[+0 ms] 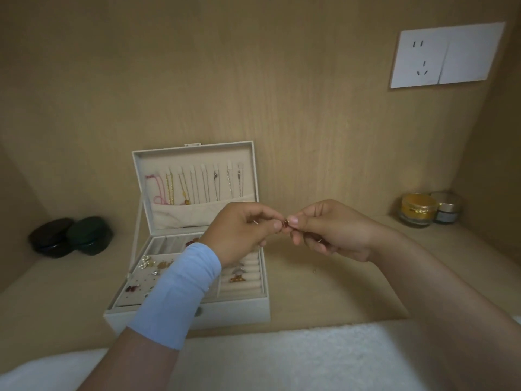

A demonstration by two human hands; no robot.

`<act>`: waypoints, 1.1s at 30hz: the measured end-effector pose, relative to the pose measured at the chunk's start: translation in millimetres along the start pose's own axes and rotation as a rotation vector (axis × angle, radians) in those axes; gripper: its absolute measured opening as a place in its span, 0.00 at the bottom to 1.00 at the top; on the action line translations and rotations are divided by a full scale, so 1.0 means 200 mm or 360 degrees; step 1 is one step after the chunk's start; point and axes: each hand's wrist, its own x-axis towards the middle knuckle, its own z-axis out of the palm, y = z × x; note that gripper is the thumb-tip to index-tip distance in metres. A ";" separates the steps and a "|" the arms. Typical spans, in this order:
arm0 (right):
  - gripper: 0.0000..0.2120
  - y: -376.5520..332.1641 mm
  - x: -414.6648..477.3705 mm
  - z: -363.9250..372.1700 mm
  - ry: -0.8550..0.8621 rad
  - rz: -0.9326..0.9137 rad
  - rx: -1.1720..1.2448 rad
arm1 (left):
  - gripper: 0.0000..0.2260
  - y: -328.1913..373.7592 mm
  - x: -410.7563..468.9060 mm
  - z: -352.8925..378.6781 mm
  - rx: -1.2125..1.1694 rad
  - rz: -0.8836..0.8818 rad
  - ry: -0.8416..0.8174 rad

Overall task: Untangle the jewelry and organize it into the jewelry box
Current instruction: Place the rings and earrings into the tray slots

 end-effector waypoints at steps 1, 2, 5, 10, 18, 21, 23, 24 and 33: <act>0.14 -0.01 0.01 0.04 0.0012 -0.0011 0.0022 | 0.04 0.00 -0.02 -0.03 -0.0013 0.0007 0.0019; 0.13 -0.02 0.02 0.07 0.0029 -0.0018 0.0050 | 0.03 0.00 -0.04 -0.06 -0.0019 0.0013 0.0031; 0.12 -0.07 0.05 0.20 0.0101 -0.0019 0.0122 | 0.03 0.01 -0.10 -0.17 0.0009 0.0039 0.0063; 0.04 -0.17 0.14 0.40 0.0329 -0.0272 -0.0020 | 0.06 0.01 -0.18 -0.35 0.0104 -0.0114 0.0108; 0.10 -0.24 0.26 0.59 0.0232 -0.0680 -0.0389 | 0.10 -0.03 -0.29 -0.61 0.0019 -0.0333 0.0023; 0.07 -0.24 0.29 0.64 0.0317 -0.0686 -0.0439 | 0.11 -0.05 -0.30 -0.64 -0.0024 -0.0301 0.0049; 0.06 -0.24 0.31 0.66 0.0347 -0.0718 -0.0438 | 0.12 -0.06 -0.31 -0.66 -0.0068 -0.0301 0.0056; 0.06 -0.24 0.32 0.67 0.0352 -0.0745 -0.0441 | 0.11 -0.07 -0.32 -0.66 -0.0078 -0.0300 0.0059; 0.03 -0.24 0.34 0.83 0.0362 -0.0828 -0.0347 | 0.11 -0.21 -0.40 -0.77 -0.0060 -0.0286 0.0130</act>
